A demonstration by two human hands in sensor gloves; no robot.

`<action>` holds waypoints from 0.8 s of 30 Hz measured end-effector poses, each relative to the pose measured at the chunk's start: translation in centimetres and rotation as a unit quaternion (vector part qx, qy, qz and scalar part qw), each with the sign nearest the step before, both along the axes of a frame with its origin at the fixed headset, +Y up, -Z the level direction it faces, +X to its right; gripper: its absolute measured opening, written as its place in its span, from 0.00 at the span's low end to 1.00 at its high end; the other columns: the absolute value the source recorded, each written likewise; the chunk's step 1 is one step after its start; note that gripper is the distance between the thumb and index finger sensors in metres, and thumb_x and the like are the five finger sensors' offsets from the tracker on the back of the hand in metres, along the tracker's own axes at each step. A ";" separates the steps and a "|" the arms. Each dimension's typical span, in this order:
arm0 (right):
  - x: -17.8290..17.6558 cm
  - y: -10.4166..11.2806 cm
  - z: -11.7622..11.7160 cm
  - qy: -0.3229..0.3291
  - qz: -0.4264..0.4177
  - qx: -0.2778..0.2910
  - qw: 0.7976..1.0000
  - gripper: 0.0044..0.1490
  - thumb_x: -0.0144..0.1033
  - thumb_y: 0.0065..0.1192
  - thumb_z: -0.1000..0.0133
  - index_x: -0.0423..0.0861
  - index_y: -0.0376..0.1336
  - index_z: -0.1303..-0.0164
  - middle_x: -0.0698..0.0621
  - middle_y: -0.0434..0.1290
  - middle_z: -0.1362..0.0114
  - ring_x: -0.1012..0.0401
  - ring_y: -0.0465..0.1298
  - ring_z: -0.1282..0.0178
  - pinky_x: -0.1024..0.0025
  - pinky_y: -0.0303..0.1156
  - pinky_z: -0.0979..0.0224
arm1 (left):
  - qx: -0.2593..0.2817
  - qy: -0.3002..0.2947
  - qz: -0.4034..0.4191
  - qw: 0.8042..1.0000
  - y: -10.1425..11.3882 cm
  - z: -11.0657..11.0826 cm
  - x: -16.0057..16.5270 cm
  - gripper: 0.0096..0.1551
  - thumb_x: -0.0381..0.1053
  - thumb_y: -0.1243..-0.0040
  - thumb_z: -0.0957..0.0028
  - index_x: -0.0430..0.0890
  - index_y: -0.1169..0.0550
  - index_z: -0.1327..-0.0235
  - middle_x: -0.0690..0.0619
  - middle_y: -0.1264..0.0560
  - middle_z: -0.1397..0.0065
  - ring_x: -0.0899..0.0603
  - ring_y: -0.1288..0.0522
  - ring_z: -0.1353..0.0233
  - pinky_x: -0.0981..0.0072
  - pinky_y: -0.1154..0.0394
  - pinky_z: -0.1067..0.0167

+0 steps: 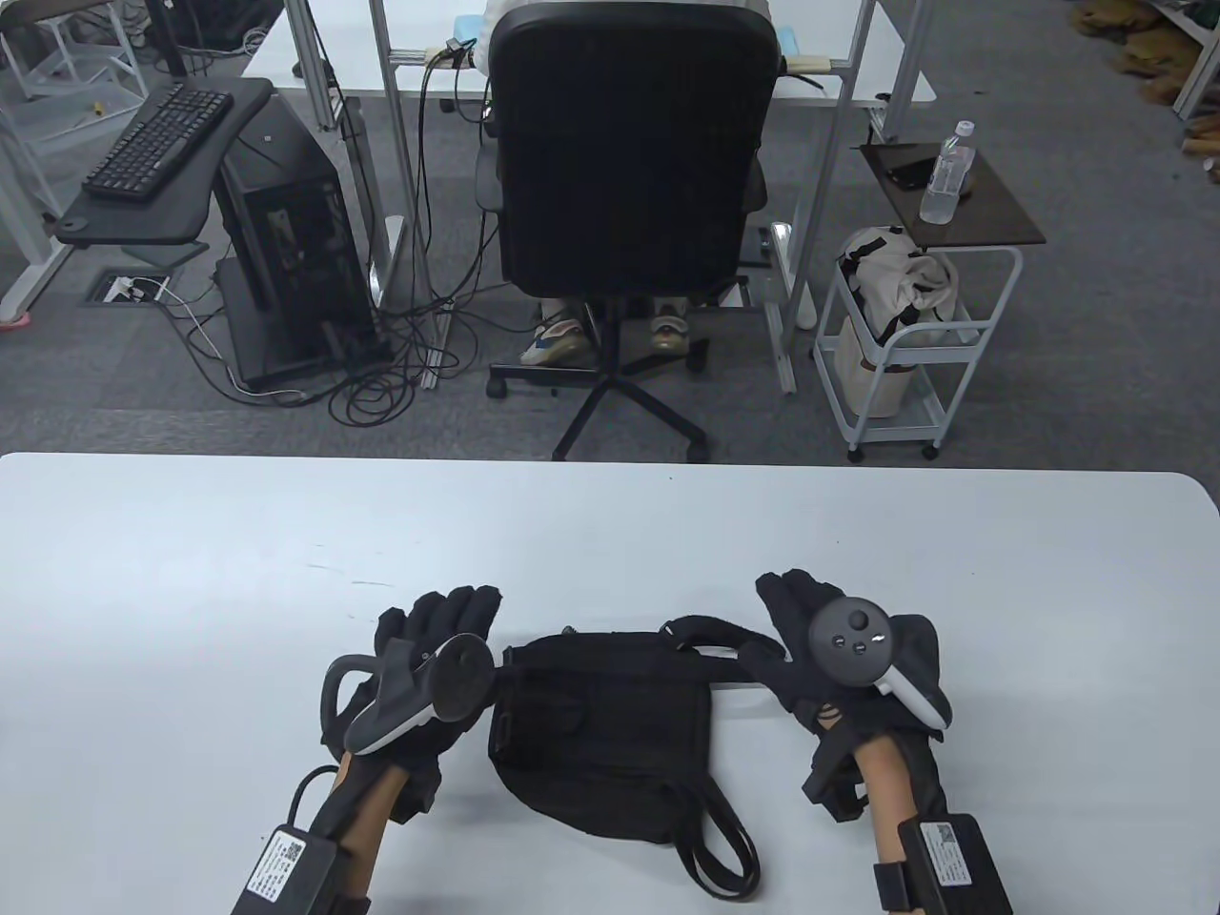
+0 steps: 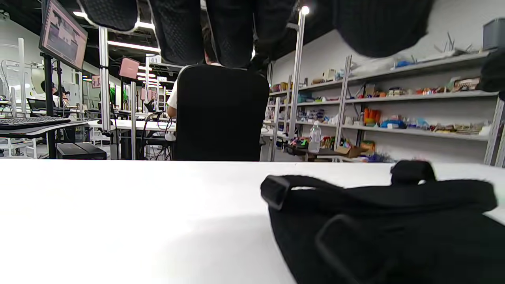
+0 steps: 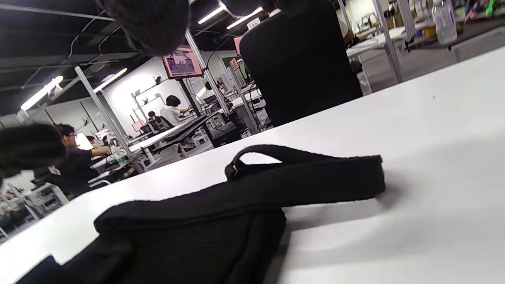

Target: Pull shoulder strap to tighten

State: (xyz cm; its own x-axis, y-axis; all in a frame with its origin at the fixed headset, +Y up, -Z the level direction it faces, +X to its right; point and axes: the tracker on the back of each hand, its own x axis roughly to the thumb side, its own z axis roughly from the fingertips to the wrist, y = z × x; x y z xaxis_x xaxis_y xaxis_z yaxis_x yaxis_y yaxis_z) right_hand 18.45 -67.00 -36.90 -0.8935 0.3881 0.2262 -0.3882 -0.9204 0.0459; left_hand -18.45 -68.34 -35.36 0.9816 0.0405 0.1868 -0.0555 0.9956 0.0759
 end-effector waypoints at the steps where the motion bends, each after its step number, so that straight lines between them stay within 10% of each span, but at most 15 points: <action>1: -0.3 0.0 0.4 0.002 0.003 0.004 1.000 0.48 0.52 0.60 0.41 0.49 0.47 0.14 0.37 0.46 0.11 0.35 0.46 0.16 0.27 0.44 0.24 | 0.005 0.001 0.006 1.000 0.1 0.4 -0.1 0.56 0.73 0.52 0.49 0.52 0.54 0.12 0.47 0.45 0.07 0.30 0.43 0.11 0.28 0.45 0.21; 24: -2.0 -3.1 3.8 -0.024 0.032 0.036 0.999 0.54 0.58 0.57 0.43 0.49 0.41 0.13 0.37 0.40 0.11 0.32 0.41 0.17 0.26 0.39 0.25 | -0.002 -0.008 -0.001 1.000 -2.1 3.6 0.3 0.55 0.74 0.54 0.49 0.52 0.52 0.12 0.46 0.46 0.07 0.28 0.43 0.12 0.24 0.44 0.23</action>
State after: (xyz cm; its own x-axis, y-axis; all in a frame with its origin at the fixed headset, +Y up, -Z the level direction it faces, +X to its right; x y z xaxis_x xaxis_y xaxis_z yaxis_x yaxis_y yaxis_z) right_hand 16.46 -70.07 -33.10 -0.9264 0.3143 0.2073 -0.3289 -0.9436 -0.0391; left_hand -18.14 -70.45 -31.80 0.9784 0.0397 0.2029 -0.0552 0.9959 0.0714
